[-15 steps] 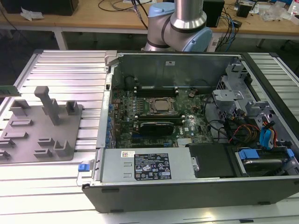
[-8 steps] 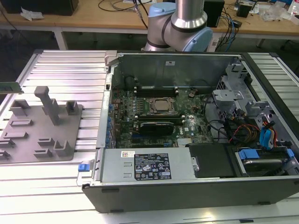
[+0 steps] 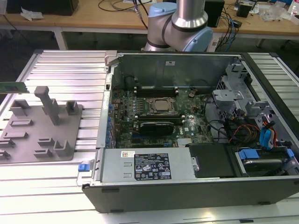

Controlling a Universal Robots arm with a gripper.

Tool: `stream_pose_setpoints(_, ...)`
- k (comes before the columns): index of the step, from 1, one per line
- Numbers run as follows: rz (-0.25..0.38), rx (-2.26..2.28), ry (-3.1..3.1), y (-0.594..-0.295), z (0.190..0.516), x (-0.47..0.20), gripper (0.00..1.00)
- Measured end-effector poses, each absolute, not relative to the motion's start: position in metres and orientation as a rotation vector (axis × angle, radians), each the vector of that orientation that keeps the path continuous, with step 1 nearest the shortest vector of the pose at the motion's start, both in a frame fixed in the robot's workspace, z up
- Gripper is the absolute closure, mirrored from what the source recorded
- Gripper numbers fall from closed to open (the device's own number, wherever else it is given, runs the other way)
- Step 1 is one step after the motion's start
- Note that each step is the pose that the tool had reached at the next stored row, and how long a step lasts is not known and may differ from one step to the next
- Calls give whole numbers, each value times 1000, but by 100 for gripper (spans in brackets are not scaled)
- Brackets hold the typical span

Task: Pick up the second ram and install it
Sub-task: 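Pick up the second ram and move it above second insertion slot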

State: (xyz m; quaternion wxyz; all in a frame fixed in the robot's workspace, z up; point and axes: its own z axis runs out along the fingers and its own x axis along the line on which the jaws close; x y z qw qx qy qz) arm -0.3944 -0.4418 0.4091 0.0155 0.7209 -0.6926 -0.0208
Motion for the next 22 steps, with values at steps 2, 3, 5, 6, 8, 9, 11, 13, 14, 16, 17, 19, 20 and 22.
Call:
stream_pose_setpoints(2,-65,2243,-2155,-442,409,-388,91)
stream_pose_setpoints(3,-65,2243,-2155,-442,409,-387,91)
stream_pose_setpoints(5,-65,2243,-2155,-442,409,-379,91)
stream_pose_setpoints(6,-65,2243,-2155,-442,409,-375,91)
stream_pose_setpoints(8,-65,2243,-2155,-442,409,-365,91)
stream_pose_setpoints(9,-65,2243,-2155,-442,409,-361,91)
stream_pose_setpoints(11,-65,2243,-2155,-442,409,-351,91)
stream_pose_setpoints(13,-65,2243,-2154,-442,409,-340,91)
stream_pose_setpoints(14,-65,2243,-2155,-442,409,-337,91)
stream_pose_setpoints(16,-65,2243,-2155,-442,409,-329,91)
stream_pose_setpoints(17,-65,2243,-2154,-442,409,-324,91)
stream_pose_setpoints(19,-65,2243,-2154,-442,409,-315,91)
stream_pose_setpoints(20,-65,2243,-2155,-442,409,-312,91)
stream_pose_setpoints(22,-65,2243,-2155,-442,409,-305,91)
